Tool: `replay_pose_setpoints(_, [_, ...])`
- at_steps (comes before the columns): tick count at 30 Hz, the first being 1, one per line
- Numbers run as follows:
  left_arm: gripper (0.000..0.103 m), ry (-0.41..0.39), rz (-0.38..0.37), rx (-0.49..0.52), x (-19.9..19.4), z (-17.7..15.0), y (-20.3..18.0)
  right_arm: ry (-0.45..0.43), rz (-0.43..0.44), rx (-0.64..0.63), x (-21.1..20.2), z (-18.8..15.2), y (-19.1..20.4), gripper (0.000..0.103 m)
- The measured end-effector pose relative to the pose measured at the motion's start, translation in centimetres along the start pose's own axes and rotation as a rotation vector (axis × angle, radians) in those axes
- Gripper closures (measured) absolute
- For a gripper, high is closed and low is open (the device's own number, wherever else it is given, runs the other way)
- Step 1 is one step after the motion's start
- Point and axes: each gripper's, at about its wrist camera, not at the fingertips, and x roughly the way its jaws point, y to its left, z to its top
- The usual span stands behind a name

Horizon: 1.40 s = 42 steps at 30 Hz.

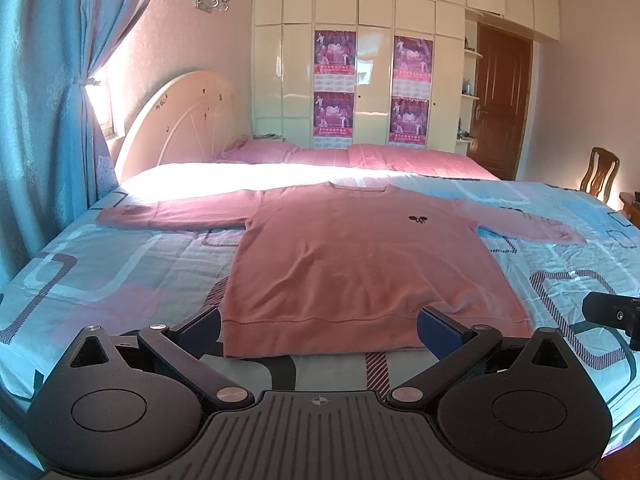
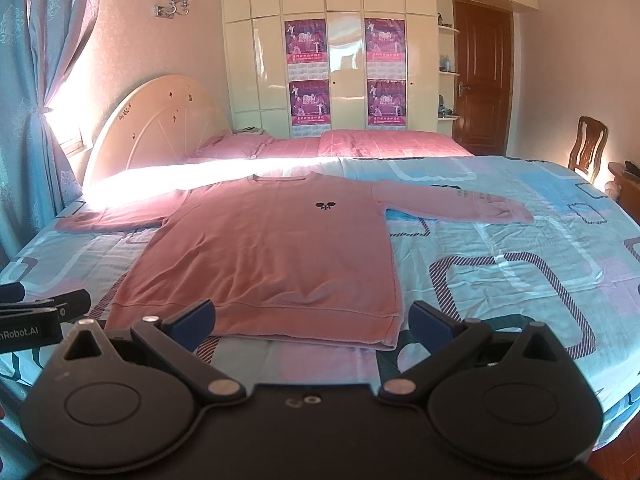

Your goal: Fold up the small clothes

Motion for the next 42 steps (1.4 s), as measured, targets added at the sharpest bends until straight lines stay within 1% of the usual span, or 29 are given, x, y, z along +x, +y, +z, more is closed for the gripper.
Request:
replay_pose_setpoints(12, [0.000, -0.003, -0.003, 0.000, -0.2, 0.0, 0.4, -0.005, 0.001, -0.001, -0.1, 0.0, 0.0, 0.000])
replay_pose_setpoints(21, [0.000, -0.007, -0.009, -0.008, -0.1, 0.2, 0.7, -0.014, -0.015, -0.003, -0.3, 0.1, 0.0, 0.000])
replay_pose_setpoints(26, [0.000, -0.009, -0.032, -0.062, 0.6, 0.6, 1.7, -0.023, -0.037, 0.004, 0.3, 1.0, -0.4, 0.000])
replay_pose_setpoints(30, [0.000, -0.007, -0.052, -0.065, 1.7, 1.2, 1.7, -0.028, -0.053, 0.003, 1.3, 1.6, -0.6, 0.000])
replay_pose_setpoints(34, [0.000, -0.024, -0.079, -0.081, 2.5, 1.8, 1.9, -0.035, -0.071, 0.012, 2.3, 2.3, -0.8, 0.000])
replay_pose_setpoints(36, [0.000, -0.028, -0.094, -0.082, 3.1, 2.2, 1.9, -0.041, -0.082, 0.016, 2.7, 2.6, -0.9, 0.000])
replay_pose_setpoints(40, [0.000, -0.047, -0.097, -0.058, 4.2, 2.9, 1.5, -0.047, -0.112, 0.023, 3.6, 3.2, -1.3, 0.000])
replay_pose_setpoints(42, [0.000, -0.043, -0.124, -0.043, 4.8, 3.1, 1.3, -0.053, -0.131, 0.020, 3.9, 3.4, -1.4, 0.000])
